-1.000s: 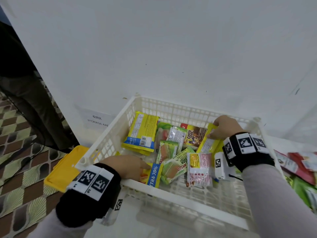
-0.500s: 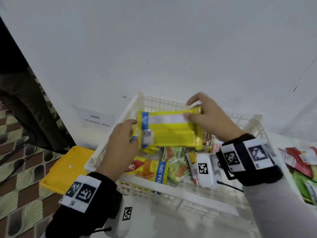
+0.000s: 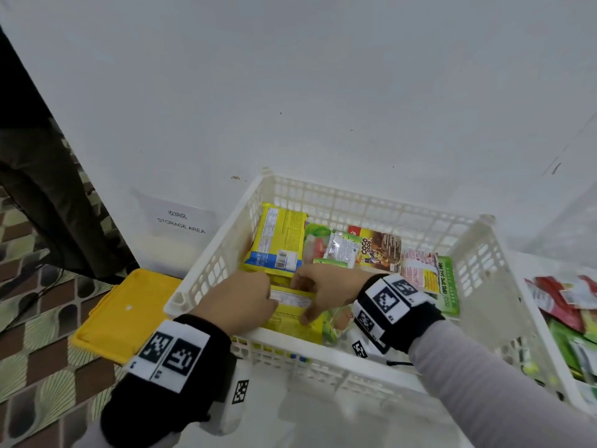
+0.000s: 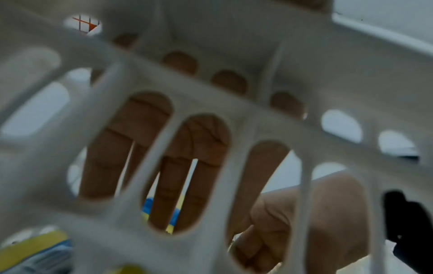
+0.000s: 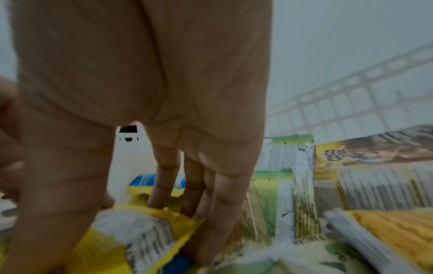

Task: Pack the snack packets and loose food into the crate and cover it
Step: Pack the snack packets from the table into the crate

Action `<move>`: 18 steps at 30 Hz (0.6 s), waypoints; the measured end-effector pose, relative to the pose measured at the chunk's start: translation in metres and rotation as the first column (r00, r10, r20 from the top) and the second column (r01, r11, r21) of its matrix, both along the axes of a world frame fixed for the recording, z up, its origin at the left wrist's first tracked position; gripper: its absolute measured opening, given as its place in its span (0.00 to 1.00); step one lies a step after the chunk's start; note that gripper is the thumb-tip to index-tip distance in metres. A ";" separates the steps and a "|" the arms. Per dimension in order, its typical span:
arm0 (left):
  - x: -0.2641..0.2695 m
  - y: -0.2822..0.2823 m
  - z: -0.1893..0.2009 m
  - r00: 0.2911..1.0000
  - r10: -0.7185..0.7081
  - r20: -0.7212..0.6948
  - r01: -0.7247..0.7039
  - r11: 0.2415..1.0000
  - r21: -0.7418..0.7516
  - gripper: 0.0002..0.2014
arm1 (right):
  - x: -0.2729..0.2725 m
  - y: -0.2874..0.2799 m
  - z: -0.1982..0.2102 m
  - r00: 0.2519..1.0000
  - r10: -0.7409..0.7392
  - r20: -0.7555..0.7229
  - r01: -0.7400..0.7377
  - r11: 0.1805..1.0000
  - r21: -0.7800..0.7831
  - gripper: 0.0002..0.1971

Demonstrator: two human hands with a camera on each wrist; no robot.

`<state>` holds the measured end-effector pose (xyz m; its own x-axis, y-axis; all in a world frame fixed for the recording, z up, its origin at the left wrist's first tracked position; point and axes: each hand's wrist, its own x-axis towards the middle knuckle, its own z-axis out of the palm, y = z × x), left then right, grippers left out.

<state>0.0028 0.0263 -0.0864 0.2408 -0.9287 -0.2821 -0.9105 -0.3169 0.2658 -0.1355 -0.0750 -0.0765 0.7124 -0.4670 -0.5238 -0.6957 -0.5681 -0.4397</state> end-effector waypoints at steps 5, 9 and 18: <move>-0.002 0.001 0.003 0.998 0.060 0.030 -0.059 0.997 -0.045 0.11 | 0.010 0.011 -0.001 0.988 0.136 -0.073 -0.143 0.985 -0.095 0.35; -0.008 0.004 0.020 0.991 0.058 -0.123 -0.071 0.992 -0.103 0.14 | 0.013 0.011 0.001 0.981 0.183 -0.064 -0.190 0.975 -0.117 0.35; -0.008 0.021 0.118 0.901 -0.243 -0.359 0.117 0.933 -0.340 0.20 | -0.014 -0.018 0.009 0.963 -0.071 0.259 0.081 0.996 -0.029 0.16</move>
